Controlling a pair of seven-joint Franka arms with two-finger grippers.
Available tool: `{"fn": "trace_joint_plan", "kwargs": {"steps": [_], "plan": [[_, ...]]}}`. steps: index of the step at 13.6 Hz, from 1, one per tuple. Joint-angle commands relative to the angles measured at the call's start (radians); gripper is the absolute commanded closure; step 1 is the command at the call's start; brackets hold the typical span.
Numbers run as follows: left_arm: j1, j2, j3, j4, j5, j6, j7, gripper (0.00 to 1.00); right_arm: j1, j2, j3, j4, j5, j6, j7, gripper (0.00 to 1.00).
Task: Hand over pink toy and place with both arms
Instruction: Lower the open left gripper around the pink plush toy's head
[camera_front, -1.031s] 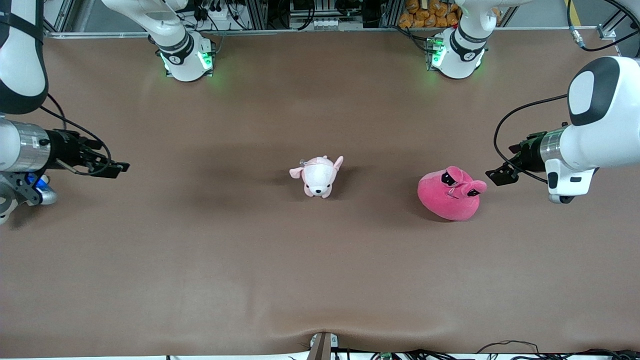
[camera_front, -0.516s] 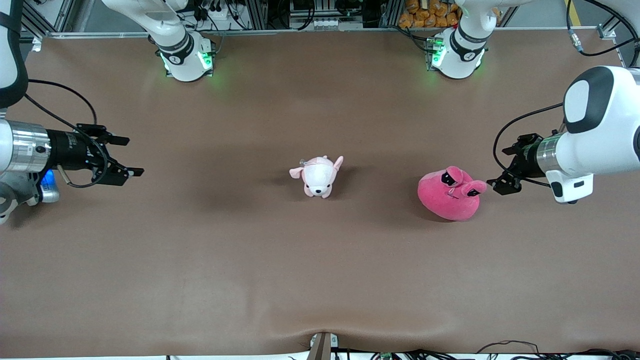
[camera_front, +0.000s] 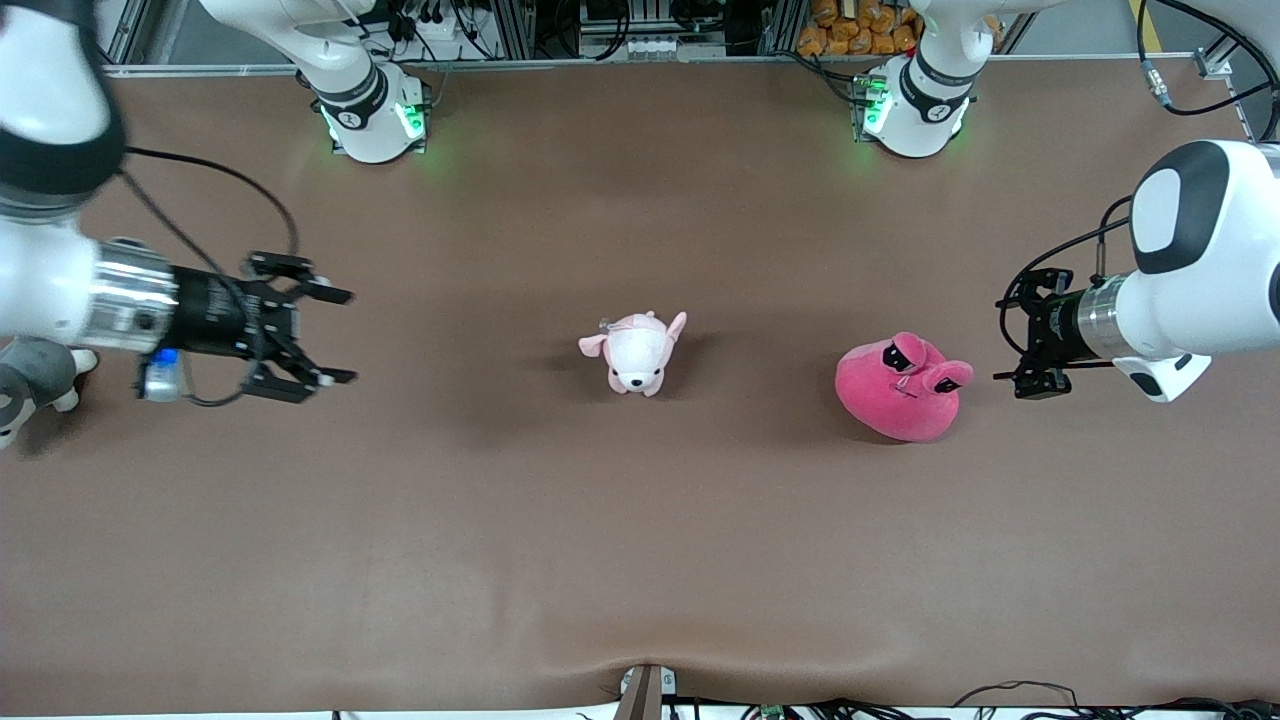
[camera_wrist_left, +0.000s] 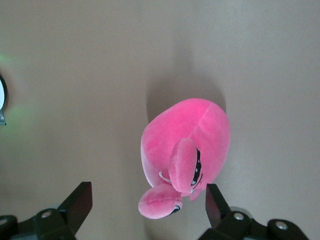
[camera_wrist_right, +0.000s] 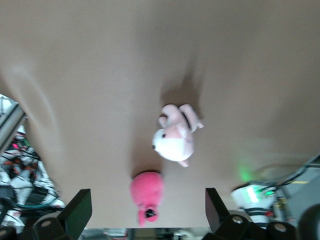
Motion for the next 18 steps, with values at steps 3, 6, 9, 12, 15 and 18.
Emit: {"fn": "trace_joint_plan", "kwargs": {"steps": [3,6,9,12,15,18], "plan": [[0.008,0.043,-0.002,0.008,0.023,0.036,-0.135,0.0,0.052,-0.02,-0.006,-0.066,0.019,0.064,0.103,0.0],[0.01,0.057,-0.006,0.002,0.011,0.053,-0.185,0.0,0.044,-0.018,-0.006,-0.072,0.021,0.057,0.099,0.0],[0.011,0.057,-0.007,-0.017,0.009,0.066,-0.185,0.0,0.044,-0.028,-0.01,-0.09,0.009,0.054,0.087,0.0],[0.002,0.071,-0.01,-0.03,0.007,0.118,-0.173,0.0,0.035,-0.032,-0.01,-0.107,0.002,0.051,0.075,0.0],[0.003,0.083,-0.024,-0.05,0.007,0.182,-0.136,0.0,0.006,-0.04,-0.013,-0.112,0.002,-0.013,0.038,0.0],[0.003,0.085,-0.03,-0.08,0.004,0.21,-0.091,0.0,-0.003,-0.041,-0.013,-0.113,0.002,-0.021,0.038,0.0]]}}
